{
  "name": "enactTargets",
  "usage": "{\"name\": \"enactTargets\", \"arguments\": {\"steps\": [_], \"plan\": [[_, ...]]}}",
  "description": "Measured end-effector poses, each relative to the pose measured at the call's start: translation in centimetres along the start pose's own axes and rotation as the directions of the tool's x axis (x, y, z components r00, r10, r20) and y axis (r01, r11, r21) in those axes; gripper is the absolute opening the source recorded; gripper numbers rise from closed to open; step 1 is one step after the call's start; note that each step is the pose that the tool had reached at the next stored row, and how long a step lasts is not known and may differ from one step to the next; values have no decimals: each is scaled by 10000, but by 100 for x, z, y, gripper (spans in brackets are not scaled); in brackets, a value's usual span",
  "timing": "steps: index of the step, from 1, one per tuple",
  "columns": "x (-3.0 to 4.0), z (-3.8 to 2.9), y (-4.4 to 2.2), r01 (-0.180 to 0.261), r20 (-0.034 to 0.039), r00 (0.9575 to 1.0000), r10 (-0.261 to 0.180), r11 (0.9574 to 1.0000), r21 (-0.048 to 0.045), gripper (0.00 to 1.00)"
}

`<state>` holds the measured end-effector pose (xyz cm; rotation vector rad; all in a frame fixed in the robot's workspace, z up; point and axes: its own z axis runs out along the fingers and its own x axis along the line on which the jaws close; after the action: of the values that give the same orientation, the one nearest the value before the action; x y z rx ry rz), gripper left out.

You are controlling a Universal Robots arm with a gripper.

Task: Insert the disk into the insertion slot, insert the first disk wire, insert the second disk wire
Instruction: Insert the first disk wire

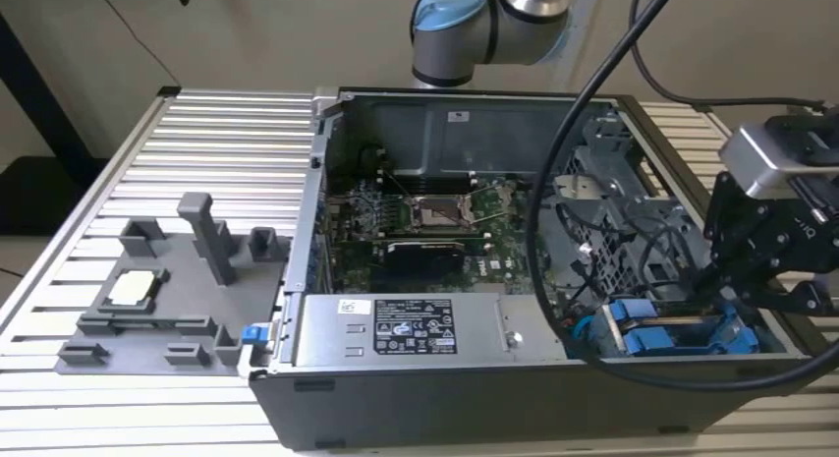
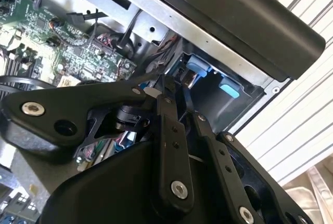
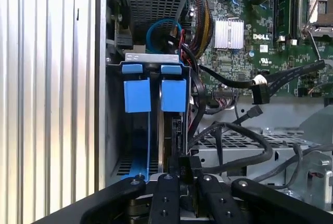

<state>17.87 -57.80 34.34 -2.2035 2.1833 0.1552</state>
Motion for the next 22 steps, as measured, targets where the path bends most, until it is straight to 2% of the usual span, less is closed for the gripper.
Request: {"name": "enactTargets", "arguments": {"steps": [10,17,22], "plan": [[5,29,-10,-4,11,10000,4,10000,-6,19],[6,45,-11,0,72,10000,0,10000,-6,19],[12,94,-13,-1,62,10000,1,10000,-6,19]]}}
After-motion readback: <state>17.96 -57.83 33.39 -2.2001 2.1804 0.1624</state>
